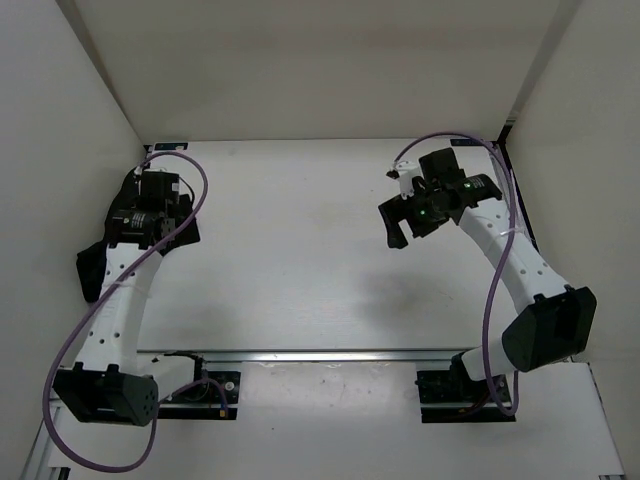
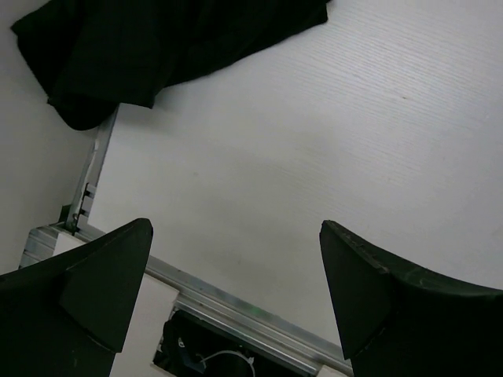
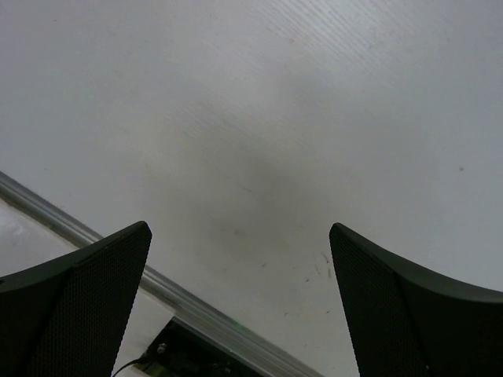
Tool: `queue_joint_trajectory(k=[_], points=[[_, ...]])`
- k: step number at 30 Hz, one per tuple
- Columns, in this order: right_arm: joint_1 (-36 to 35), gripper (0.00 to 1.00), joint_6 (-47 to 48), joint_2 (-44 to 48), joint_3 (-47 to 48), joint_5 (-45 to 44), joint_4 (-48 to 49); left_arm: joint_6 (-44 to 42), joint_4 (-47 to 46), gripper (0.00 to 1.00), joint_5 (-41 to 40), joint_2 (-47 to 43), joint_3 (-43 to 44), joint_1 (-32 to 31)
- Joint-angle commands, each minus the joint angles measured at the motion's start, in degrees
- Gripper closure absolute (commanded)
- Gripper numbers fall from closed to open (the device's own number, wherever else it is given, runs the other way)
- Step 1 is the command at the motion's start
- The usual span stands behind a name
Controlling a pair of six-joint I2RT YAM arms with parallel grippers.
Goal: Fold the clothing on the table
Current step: Move the skirt to the center of the board
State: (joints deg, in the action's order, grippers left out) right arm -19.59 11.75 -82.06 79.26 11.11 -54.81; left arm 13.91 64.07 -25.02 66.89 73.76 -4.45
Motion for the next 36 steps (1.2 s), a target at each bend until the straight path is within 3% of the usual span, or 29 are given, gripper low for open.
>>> queue_joint_trajectory(k=[1,5,7,9,12,14,19,26,32,36], points=[[-1.5,0.00,3.8,-1.9,3.5,-5.0,2.1,-0.9,-3.7,0.01,-4.9,-4.4,-1.2,2.9],[-3.5,0.01,6.4,-3.5,3.4,-6.5,3.0,-8.0,-16.0,0.01,1.4,-8.9,-6.2,9.6],[-3.9,0.01,8.5,-3.9,3.1,-7.4,4.1,-5.5,-26.3,0.02,1.0,-9.5,-9.1,14.3],[-2.5,0.01,9.3,-5.3,3.8,-6.7,4.9,-1.1,-25.4,0.01,-1.4,-3.5,-7.0,18.8],[1.2,0.00,11.0,-6.5,4.4,-4.6,5.8,-1.4,-20.8,0.01,-9.8,9.8,-1.4,16.0],[4.0,0.01,11.9,-7.1,4.1,-4.3,7.1,-0.6,-17.0,0.01,-9.9,18.9,3.1,16.0],[9.0,0.01,12.7,-9.2,4.1,-3.8,7.9,1.8,-12.0,0.01,-10.8,29.9,7.2,16.0],[14.8,0.01,14.0,-12.1,5.6,-3.6,6.4,1.6,-13.8,0.02,-13.1,34.9,5.9,15.6],[15.0,0.00,15.7,-15.3,8.2,-6.3,5.7,0.9,-14.9,0.01,-17.6,36.9,6.3,14.1],[14.8,0.00,16.0,-17.7,10.7,-7.1,5.1,1.1,-15.1,0.01,-17.6,38.0,6.0,16.3]])
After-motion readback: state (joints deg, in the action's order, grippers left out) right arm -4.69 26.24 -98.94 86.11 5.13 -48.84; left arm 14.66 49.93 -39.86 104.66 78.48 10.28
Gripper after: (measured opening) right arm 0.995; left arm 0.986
